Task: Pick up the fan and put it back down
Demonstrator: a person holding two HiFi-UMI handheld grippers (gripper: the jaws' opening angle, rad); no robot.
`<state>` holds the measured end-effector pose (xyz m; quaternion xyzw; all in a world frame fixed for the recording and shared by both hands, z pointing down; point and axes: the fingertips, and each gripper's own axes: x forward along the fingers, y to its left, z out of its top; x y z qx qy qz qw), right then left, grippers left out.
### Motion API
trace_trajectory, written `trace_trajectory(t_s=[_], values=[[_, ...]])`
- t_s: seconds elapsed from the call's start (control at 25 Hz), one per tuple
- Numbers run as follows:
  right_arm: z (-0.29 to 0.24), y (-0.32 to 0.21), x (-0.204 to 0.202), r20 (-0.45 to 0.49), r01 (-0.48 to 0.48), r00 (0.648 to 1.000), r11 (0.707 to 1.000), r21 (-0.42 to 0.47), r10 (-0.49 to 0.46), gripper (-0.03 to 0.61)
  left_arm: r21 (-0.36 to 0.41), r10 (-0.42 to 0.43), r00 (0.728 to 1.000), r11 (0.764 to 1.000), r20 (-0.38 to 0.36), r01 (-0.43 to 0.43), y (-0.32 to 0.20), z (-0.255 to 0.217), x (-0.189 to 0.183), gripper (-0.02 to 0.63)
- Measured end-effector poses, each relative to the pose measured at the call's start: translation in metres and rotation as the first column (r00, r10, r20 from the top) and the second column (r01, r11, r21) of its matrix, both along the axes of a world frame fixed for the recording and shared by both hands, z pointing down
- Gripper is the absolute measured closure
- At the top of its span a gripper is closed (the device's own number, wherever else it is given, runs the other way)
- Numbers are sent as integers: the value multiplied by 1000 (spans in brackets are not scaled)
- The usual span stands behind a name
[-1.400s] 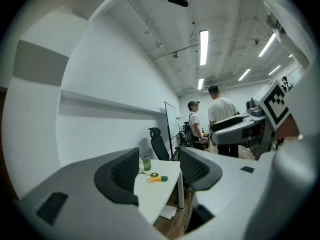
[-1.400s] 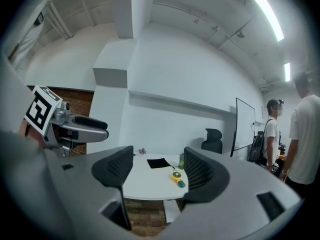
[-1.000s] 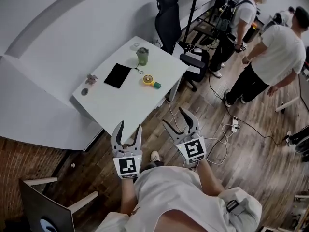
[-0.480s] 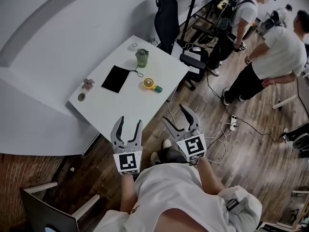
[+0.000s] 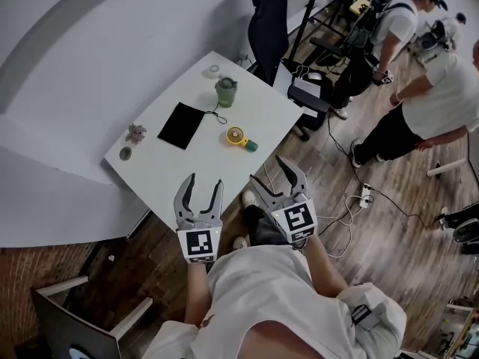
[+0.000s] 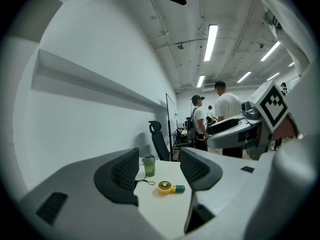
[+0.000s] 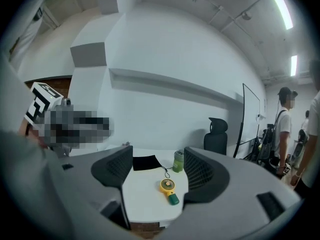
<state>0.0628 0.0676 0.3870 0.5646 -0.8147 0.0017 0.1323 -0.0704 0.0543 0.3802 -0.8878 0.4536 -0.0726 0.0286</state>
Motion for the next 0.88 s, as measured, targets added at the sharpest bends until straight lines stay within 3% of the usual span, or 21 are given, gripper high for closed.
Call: trace_trajectory(t_s=[0.44, 0.88], values=[[75, -109, 20, -9, 144, 989, 970, -195, -149, 238, -136, -76, 995, 987, 57, 83, -91, 59, 28, 360], [157, -179, 24, -29, 269, 953, 888, -373, -301, 210, -278, -158, 982, 943, 107, 182, -152, 126, 41, 360]])
